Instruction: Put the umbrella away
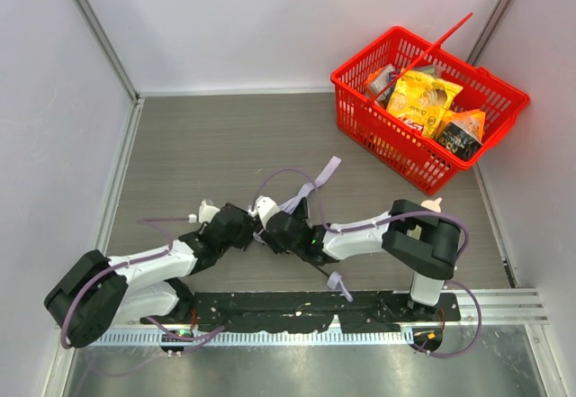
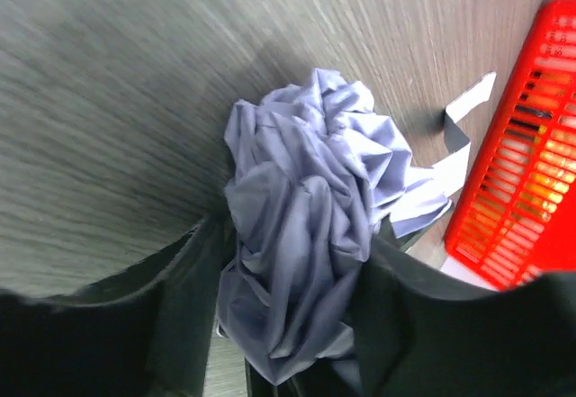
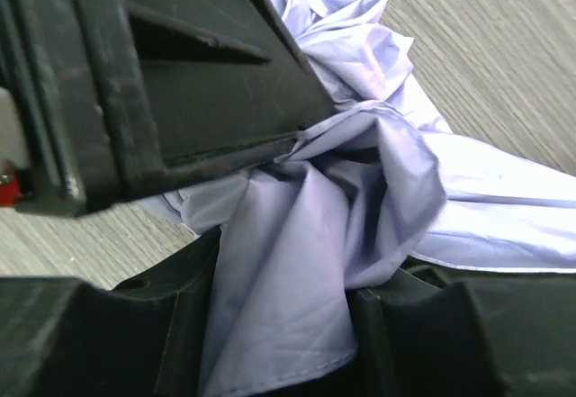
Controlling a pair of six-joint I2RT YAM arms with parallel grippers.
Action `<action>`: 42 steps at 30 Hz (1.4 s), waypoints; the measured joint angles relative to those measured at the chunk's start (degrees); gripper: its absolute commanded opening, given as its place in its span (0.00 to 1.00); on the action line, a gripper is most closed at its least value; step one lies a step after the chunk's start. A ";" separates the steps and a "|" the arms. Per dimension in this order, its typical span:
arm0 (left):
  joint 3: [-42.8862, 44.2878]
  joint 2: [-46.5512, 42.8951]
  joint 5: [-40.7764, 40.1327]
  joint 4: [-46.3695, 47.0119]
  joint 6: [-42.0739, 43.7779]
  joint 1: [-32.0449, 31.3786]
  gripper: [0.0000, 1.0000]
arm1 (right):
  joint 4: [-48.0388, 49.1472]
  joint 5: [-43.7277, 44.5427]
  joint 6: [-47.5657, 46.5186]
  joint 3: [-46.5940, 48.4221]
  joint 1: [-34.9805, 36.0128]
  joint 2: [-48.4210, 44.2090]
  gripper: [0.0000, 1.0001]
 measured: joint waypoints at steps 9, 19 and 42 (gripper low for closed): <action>2.21 -0.59 -0.63 -2.97 4.50 -0.15 0.87 | 5.84 -32.59 3.04 -4.68 -13.27 -3.32 0.01; 4.04 4.87 -0.35 0.66 6.64 -0.15 0.69 | 10.38 -56.78 13.35 -5.51 -19.41 -3.06 0.01; -1.99 -1.36 -0.72 1.01 2.95 -0.20 0.00 | -9.77 -37.38 3.80 2.08 -11.50 -10.14 0.68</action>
